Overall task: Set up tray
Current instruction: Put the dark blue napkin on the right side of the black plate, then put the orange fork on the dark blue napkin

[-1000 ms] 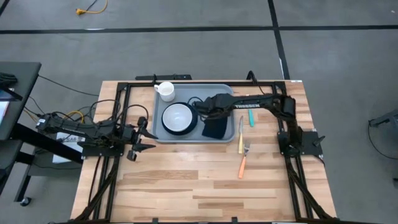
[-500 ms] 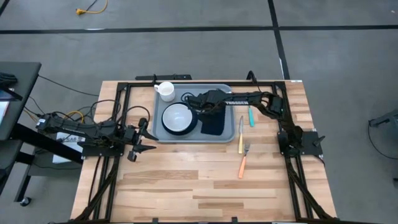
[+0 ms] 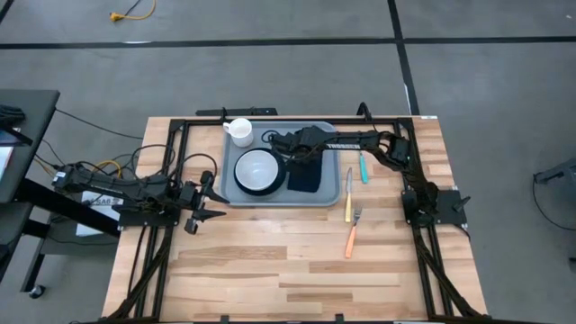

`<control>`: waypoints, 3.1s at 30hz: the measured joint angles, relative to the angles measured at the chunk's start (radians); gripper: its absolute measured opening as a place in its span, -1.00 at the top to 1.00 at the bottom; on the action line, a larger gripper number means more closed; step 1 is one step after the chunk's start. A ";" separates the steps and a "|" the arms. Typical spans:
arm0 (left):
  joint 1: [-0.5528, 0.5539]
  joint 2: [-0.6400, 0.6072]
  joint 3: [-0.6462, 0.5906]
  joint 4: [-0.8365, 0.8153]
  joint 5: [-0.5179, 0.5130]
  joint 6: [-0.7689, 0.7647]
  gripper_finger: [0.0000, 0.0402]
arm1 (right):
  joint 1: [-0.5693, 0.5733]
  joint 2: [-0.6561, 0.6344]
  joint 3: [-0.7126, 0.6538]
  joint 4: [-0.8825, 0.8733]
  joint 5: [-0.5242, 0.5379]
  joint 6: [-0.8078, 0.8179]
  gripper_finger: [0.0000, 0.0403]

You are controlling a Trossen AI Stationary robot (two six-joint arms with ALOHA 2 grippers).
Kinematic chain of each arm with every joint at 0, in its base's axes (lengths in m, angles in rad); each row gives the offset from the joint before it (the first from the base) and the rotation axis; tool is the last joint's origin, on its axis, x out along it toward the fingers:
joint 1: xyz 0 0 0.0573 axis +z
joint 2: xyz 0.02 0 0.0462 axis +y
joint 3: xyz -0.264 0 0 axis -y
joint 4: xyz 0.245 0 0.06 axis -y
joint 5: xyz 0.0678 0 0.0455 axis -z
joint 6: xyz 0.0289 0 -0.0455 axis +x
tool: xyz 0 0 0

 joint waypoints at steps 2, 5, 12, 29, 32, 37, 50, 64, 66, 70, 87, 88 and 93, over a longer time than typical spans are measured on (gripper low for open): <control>0.000 0.000 0.000 0.000 0.000 0.000 0.26 | 0.001 0.000 0.000 0.000 -0.001 0.000 0.77; 0.000 0.000 0.000 0.000 0.000 0.000 0.26 | 0.001 0.000 0.000 0.000 0.000 -0.015 0.65; 0.000 0.000 0.000 0.000 0.000 0.000 0.26 | 0.002 0.000 0.000 0.001 0.026 -0.023 0.33; 0.000 0.000 0.000 0.000 0.000 0.001 0.26 | 0.058 -0.044 0.000 -0.017 0.334 -0.016 -0.11; 0.000 0.000 0.000 0.000 0.000 0.001 0.26 | 0.082 -0.064 0.000 -0.017 0.350 -0.015 -0.05; 0.000 0.000 0.000 0.000 0.001 0.001 0.26 | 0.116 -0.073 0.000 -0.039 0.181 -0.011 0.12; 0.000 0.000 -0.001 -0.015 0.001 -0.034 0.26 | 0.253 -0.131 -0.017 -0.502 -0.008 0.247 0.89; 0.000 0.001 -0.001 -0.033 0.000 -0.057 0.26 | 0.539 -0.645 -0.599 -0.318 -0.077 0.698 1.00; 0.000 0.002 -0.001 -0.033 -0.005 -0.056 0.26 | 0.582 -0.747 -0.731 -0.179 -0.077 0.805 0.99; 0.000 0.002 -0.001 -0.032 -0.006 -0.056 0.26 | 0.647 -0.879 -0.955 0.087 -0.077 1.048 1.00; 0.000 0.000 -0.001 -0.006 -0.017 0.016 0.26 | 0.710 -0.830 -1.073 0.406 -0.278 1.326 0.38; 0.000 0.000 -0.001 -0.004 -0.025 0.017 0.26 | 0.710 -0.818 -1.073 0.412 -0.295 1.341 0.34; 0.000 0.000 -0.001 0.005 -0.033 0.018 0.26 | 0.709 -0.765 -1.073 0.428 -0.346 1.391 0.13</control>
